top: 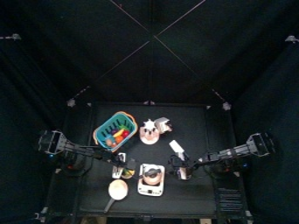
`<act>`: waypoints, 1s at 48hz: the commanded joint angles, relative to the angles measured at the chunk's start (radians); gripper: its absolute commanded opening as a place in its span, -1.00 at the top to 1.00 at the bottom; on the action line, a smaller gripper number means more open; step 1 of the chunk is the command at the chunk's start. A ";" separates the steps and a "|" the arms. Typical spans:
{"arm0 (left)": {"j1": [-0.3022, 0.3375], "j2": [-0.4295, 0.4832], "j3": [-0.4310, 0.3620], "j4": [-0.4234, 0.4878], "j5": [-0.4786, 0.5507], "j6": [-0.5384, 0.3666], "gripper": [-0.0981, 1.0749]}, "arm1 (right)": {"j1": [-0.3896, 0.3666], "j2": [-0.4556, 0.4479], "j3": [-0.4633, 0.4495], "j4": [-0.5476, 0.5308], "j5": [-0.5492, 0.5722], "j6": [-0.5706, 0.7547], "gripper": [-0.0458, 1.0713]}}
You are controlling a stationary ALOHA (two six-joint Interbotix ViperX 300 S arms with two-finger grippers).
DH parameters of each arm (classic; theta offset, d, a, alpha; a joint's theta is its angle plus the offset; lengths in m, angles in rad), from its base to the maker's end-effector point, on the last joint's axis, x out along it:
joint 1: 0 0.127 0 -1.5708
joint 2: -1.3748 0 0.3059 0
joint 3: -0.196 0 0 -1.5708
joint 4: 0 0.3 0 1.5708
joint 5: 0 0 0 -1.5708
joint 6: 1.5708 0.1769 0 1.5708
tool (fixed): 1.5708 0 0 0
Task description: Place corn into small plate
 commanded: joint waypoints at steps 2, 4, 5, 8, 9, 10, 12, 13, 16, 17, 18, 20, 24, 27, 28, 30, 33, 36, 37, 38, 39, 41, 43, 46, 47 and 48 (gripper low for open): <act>0.005 0.002 0.000 -0.005 -0.005 0.002 -0.66 | 0.000 -0.008 -0.018 0.000 0.000 -0.002 -0.61; 0.006 0.002 0.006 -0.005 -0.006 0.002 -0.67 | 0.000 -0.008 -0.018 0.000 -0.002 -0.002 -0.61; 0.005 0.003 0.011 -0.006 -0.006 0.002 -0.68 | 0.000 -0.008 -0.018 0.000 0.000 -0.002 -0.61; 0.005 0.002 0.015 -0.006 -0.008 0.002 -0.68 | 0.000 -0.008 -0.018 0.000 0.000 -0.002 -0.61; 0.005 0.002 0.017 -0.006 -0.008 0.002 -0.68 | 0.000 -0.008 -0.018 0.000 0.000 -0.002 -0.61; 0.005 0.002 0.017 -0.006 -0.008 0.002 -0.68 | 0.000 -0.008 -0.018 0.000 -0.002 -0.002 -0.61; 0.005 0.002 0.017 -0.006 -0.008 0.002 -0.68 | 0.000 -0.008 -0.018 0.000 0.000 -0.002 -0.61; 0.005 0.002 0.017 -0.005 -0.008 0.002 -0.68 | -0.002 -0.006 -0.018 0.000 0.000 -0.002 -0.61; 0.005 -0.005 0.015 -0.005 -0.008 0.002 -0.68 | -0.002 -0.008 -0.018 0.002 -0.002 -0.002 -0.61; 0.005 -0.006 0.012 -0.003 -0.008 0.002 -0.68 | -0.002 -0.008 -0.018 0.002 0.000 -0.002 -0.61; 0.005 -0.012 0.009 0.000 -0.011 0.000 -0.68 | 0.000 -0.008 -0.018 0.002 0.000 -0.002 -0.61; 0.005 -0.023 0.003 0.003 -0.021 0.000 -0.68 | 0.000 -0.008 -0.018 0.000 0.000 -0.002 -0.61; 0.006 -0.048 0.002 0.015 -0.055 0.002 -0.68 | 0.000 -0.008 -0.018 0.002 0.000 -0.002 -0.61; 0.006 -0.072 0.008 0.040 -0.078 0.002 -0.68 | 0.000 -0.008 -0.018 0.000 0.000 -0.002 -0.61; 0.005 -0.078 0.009 0.046 -0.083 0.002 -0.68 | 0.000 -0.008 -0.018 0.000 0.000 -0.002 -0.61; 0.008 -0.100 0.020 0.057 -0.106 0.002 -0.68 | 0.000 -0.008 -0.018 0.000 0.000 -0.002 -0.61; 0.012 -0.121 0.032 0.060 -0.130 0.003 -0.68 | 0.000 -0.008 -0.018 0.002 0.000 -0.002 -0.61; 0.014 -0.144 0.048 0.058 -0.152 0.003 -0.68 | 0.000 -0.008 -0.018 0.000 0.000 -0.002 -0.61; 0.014 -0.152 0.052 0.058 -0.160 0.003 -0.68 | 0.000 -0.008 -0.018 0.000 0.000 -0.002 -0.61; 0.014 -0.156 0.057 0.058 -0.166 0.003 -0.68 | 0.000 -0.008 -0.020 0.000 0.000 -0.002 -0.61; 0.014 -0.164 0.061 0.058 -0.173 0.003 -0.68 | 0.000 -0.008 -0.018 0.000 0.000 -0.002 -0.61; 0.014 -0.176 0.069 0.057 -0.189 0.003 -0.68 | 0.000 -0.008 -0.021 -0.002 0.000 -0.002 -0.61; 0.014 -0.186 0.078 0.054 -0.202 0.002 -0.68 | 0.002 -0.008 -0.026 -0.003 0.000 -0.002 -0.61; 0.014 -0.201 0.087 0.051 -0.225 0.003 -0.68 | 0.006 -0.014 -0.034 -0.005 0.000 -0.002 -0.61; 0.012 -0.206 0.091 0.048 -0.236 0.003 -0.68 | 0.006 -0.015 -0.035 -0.006 0.000 -0.003 -0.61; 0.011 -0.210 0.092 0.046 -0.245 0.003 -0.68 | 0.009 -0.015 -0.037 -0.006 -0.002 -0.003 -0.61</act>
